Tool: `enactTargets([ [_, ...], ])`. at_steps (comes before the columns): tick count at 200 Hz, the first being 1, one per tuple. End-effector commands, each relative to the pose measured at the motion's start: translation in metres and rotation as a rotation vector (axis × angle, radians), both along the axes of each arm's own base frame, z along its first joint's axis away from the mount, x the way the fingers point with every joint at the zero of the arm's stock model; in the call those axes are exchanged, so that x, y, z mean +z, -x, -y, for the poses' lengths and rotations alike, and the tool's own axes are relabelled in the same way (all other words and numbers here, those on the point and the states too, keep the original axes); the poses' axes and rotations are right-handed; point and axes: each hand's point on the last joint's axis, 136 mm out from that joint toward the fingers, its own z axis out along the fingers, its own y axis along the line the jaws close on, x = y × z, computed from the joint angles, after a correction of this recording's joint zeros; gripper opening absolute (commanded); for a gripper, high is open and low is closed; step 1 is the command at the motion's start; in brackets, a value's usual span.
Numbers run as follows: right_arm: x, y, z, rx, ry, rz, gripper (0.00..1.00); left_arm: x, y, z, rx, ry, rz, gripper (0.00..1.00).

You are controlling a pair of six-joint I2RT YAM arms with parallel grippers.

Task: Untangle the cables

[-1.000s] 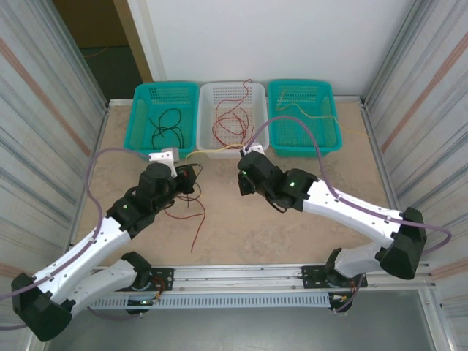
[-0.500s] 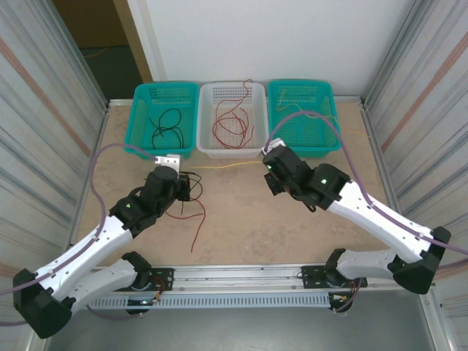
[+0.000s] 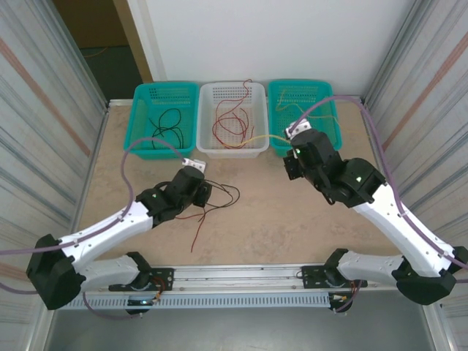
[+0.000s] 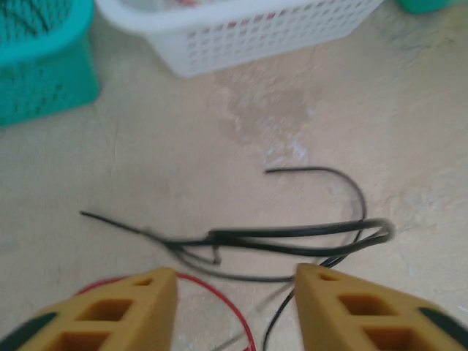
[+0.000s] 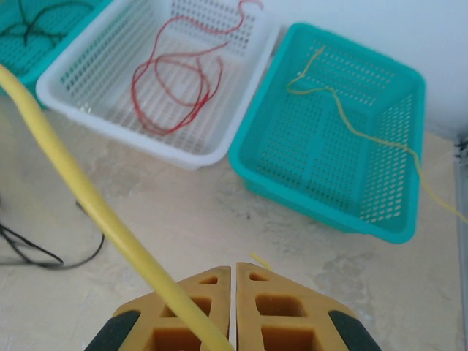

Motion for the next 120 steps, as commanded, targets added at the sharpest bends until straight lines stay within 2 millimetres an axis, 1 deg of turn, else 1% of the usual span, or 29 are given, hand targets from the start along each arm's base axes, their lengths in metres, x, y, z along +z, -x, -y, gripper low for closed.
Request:
enactTargets([
  [1, 0.021, 0.000, 0.007, -0.002, 0.022, 0.048, 0.02, -0.002, 0.005, -0.007, 0.016, -0.034, -0.012, 0.56],
  [13, 0.027, -0.002, 0.006, -0.005, 0.019, 0.059, 0.02, -0.003, 0.007, -0.008, 0.020, -0.019, -0.014, 0.59],
  [31, 0.038, -0.006, 0.008, -0.027, 0.015, 0.084, 0.02, -0.003, 0.011, -0.010, 0.021, 0.001, -0.015, 0.61],
  [57, 0.050, -0.013, 0.015, -0.088, 0.007, 0.121, 0.04, 0.005, 0.018, -0.005, 0.002, 0.069, -0.028, 0.66],
  [71, 0.053, -0.018, 0.018, -0.116, -0.003, 0.124, 0.05, 0.013, 0.023, -0.002, -0.004, 0.125, -0.031, 0.70],
  [92, 0.051, -0.022, 0.020, -0.139, -0.014, 0.117, 0.05, 0.033, 0.028, -0.001, 0.003, 0.210, -0.017, 0.74],
  [120, 0.048, -0.027, 0.021, -0.144, -0.049, 0.104, 0.06, 0.062, 0.032, 0.003, -0.010, 0.301, -0.012, 0.75],
])
